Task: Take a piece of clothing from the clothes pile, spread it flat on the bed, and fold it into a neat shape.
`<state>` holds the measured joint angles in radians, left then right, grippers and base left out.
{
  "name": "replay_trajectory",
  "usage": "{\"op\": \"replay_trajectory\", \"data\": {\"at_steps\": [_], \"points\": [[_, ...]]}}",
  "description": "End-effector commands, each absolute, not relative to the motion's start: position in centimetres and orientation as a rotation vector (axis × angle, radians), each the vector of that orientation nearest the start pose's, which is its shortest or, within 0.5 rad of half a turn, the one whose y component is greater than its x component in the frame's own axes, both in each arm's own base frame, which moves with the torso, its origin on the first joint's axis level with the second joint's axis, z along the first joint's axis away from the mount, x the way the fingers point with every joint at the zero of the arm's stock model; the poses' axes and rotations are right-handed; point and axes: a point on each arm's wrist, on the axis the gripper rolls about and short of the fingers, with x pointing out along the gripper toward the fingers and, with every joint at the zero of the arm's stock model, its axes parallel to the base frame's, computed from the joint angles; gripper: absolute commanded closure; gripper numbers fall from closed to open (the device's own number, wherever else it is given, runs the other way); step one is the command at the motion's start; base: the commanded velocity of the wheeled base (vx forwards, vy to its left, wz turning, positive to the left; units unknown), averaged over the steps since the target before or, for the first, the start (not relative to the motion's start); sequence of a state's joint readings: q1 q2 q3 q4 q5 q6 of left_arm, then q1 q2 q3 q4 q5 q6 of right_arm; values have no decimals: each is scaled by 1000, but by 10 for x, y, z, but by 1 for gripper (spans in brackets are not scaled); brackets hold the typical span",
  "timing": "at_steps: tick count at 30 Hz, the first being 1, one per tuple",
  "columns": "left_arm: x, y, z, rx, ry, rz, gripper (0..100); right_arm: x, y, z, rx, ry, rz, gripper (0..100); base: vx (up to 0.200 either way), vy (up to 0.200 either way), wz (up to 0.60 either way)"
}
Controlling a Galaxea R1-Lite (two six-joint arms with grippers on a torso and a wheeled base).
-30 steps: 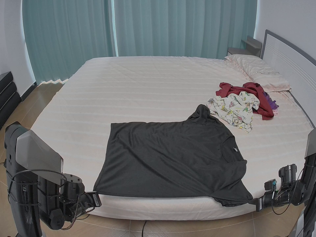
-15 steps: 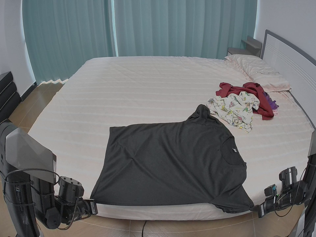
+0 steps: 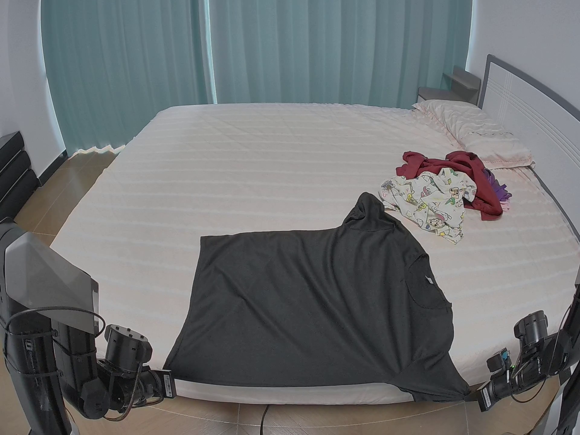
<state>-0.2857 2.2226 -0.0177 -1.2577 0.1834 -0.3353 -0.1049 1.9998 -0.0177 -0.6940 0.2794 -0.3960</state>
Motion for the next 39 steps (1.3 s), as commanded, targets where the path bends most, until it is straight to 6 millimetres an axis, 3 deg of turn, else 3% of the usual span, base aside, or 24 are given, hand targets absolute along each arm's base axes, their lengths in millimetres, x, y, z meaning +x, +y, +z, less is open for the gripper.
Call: {"op": "replay_trajectory", "data": {"at_steps": [1, 10, 17, 25, 29, 33, 35, 39], "points": [[186, -50, -33, -85, 971, 59, 100, 147, -9, -12, -97, 1213, 399, 100, 0, 0, 0], [174, -47, -14, -53, 1006, 41, 100, 147, -10, -6, -105, 1172, 387, 100, 0, 0, 0], [167, -45, -18, -8, 1086, 45, 100, 144, -9, -4, -104, 1184, 393, 100, 0, 0, 0], [178, -49, -14, -46, 1046, 35, 100, 152, -10, -2, -101, 1151, 389, 100, 0, 0, 0], [203, -56, 2, -214, 894, 59, 100, 169, -11, 1, -93, 1099, 377, 100, 0, 0, 0], [210, -57, 2, -228, 872, 65, 100, 190, -12, 8, -55, 1031, 335, 100, 0, 0, 0], [222, -55, 6, -251, 833, 79, 100, 214, -10, 21, 0, 950, 294, 100, 0, 0, 0], [230, -56, 7, -258, 809, 78, 100, 232, -2, 34, 50, 883, 275, 100, 0, 0, 0]]}}
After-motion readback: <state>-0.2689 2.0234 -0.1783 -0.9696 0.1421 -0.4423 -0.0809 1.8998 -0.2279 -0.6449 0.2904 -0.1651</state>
